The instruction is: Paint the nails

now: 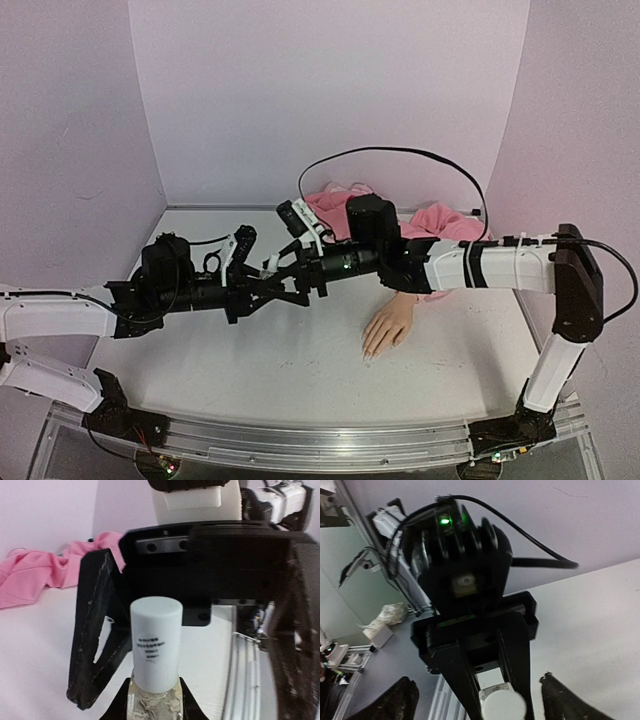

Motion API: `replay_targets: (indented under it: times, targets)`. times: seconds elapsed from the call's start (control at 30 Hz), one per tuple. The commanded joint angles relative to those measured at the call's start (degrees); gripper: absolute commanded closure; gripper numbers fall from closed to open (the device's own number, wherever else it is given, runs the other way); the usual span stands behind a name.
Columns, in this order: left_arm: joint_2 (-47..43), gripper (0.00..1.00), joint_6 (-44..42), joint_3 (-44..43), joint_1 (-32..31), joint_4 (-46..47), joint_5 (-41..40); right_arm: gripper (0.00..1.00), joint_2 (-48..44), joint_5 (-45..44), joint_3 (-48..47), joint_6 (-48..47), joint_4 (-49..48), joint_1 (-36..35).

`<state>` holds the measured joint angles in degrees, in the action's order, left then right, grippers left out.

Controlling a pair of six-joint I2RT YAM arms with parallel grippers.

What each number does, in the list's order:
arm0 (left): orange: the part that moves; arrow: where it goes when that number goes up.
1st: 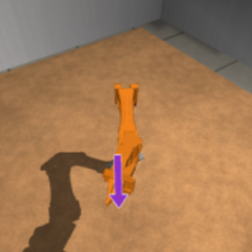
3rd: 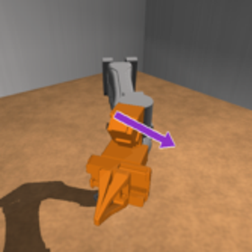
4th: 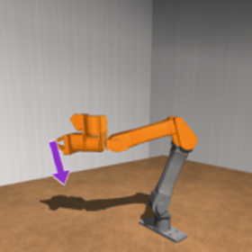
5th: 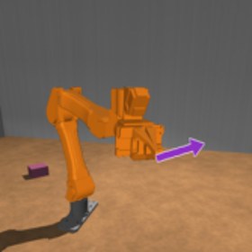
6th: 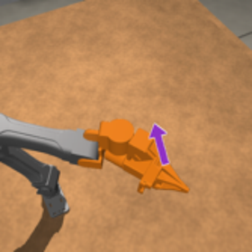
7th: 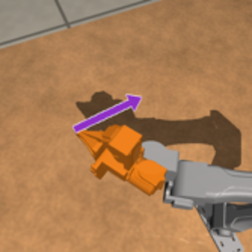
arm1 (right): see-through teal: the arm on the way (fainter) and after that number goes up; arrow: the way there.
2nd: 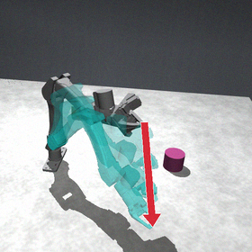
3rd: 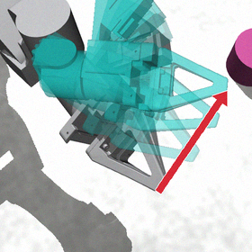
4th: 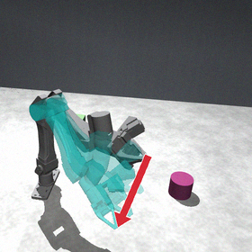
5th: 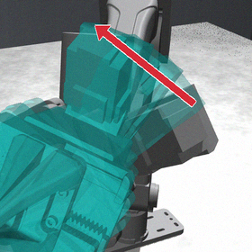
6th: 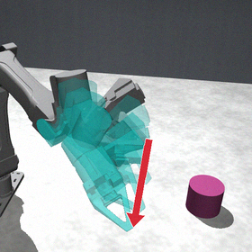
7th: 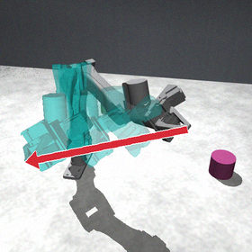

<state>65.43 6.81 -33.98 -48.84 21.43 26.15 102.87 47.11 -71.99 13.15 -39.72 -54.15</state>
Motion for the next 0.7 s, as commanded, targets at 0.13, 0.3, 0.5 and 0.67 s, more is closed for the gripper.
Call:
replay_targets:
  times: [0.13,0.3,0.5,0.67]
  targets:
    - [1.2,1.0,-4.3,-3.9,-5.8,-4.0,-41.9,0.02,-7.3,-33.9,1.1,10.8,5.7,-0.3]
    - [2.1,1.0,-4.1,-4.4,-6.7,-4.0,-45.8,0.06,-6.3,-38.2,-0.8,17.0,5.5,-1.6]
    - [2.8,1.0,-3.7,-4.7,-7.2,-4.0,-46.3,0.31,-2.4,-37.0,-5.8,19.2,7.0,-2.4]
    - [3.6,1.0,-3.3,-5.0,-7.4,-4.0,-46.3,0.32,0.8,-37.0,-9.4,19.2,7.4,-3.3]
